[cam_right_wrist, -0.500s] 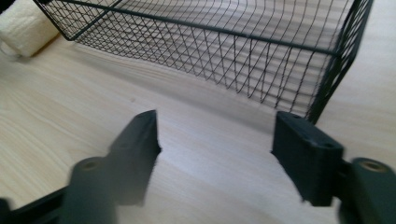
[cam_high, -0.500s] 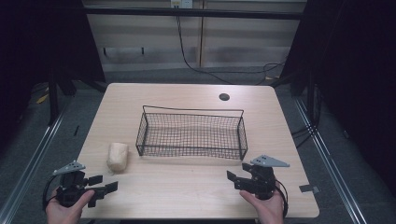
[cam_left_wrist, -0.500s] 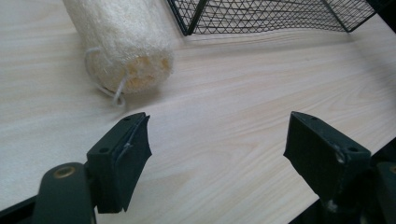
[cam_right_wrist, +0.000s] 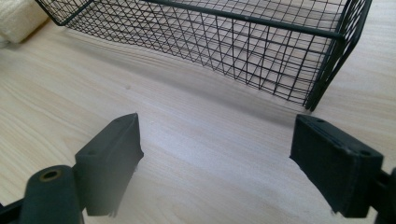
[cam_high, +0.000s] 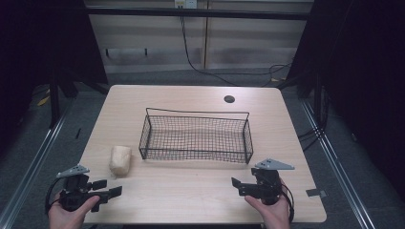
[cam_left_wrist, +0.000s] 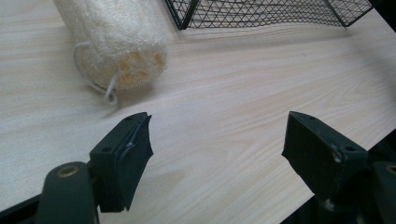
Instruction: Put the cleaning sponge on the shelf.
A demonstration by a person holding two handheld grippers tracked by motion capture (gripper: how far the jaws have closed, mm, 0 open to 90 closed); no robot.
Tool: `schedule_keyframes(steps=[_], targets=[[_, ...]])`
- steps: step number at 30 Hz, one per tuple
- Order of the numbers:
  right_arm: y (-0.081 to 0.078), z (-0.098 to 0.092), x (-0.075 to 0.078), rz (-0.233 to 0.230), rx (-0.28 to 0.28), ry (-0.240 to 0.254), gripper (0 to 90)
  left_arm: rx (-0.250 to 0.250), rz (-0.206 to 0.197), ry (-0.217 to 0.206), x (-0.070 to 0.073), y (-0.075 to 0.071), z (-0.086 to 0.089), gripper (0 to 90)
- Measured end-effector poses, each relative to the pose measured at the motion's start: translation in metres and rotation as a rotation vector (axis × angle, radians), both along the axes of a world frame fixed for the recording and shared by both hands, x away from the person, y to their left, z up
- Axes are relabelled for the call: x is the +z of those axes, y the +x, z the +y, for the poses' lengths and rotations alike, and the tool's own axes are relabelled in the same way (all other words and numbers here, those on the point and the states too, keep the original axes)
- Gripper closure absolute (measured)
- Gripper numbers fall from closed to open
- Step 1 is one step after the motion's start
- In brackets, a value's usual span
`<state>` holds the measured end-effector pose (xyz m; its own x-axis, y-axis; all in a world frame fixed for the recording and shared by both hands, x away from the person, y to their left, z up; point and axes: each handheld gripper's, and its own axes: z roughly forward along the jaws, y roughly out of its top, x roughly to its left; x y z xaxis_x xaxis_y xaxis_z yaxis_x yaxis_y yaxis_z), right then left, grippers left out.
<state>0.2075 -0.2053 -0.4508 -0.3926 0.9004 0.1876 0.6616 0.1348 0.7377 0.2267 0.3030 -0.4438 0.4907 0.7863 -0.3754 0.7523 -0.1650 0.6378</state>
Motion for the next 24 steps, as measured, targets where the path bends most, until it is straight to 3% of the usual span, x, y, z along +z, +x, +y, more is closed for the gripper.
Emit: schedule_keyframes(steps=[11,13,19,22,24], targets=[[-0.004,0.002,0.001,-0.01,0.036,0.021,15.3,0.0,0.006,0.035,0.012,0.008,-0.007,23.3],[-0.004,0.003,0.001,-0.004,0.043,0.02,15.9,0.01,0.008,0.038,0.013,0.01,-0.007,27.0],[-0.003,0.003,0.001,0.013,0.057,0.03,16.6,0.035,0.017,0.056,0.022,0.021,-0.003,25.5],[-0.003,0.004,0.0,0.022,0.059,0.031,16.6,0.038,0.049,0.103,0.026,0.029,-0.003,25.0],[-0.003,0.005,0.0,0.023,0.064,0.031,16.6,0.035,0.054,0.107,0.027,0.031,-0.003,25.0]])
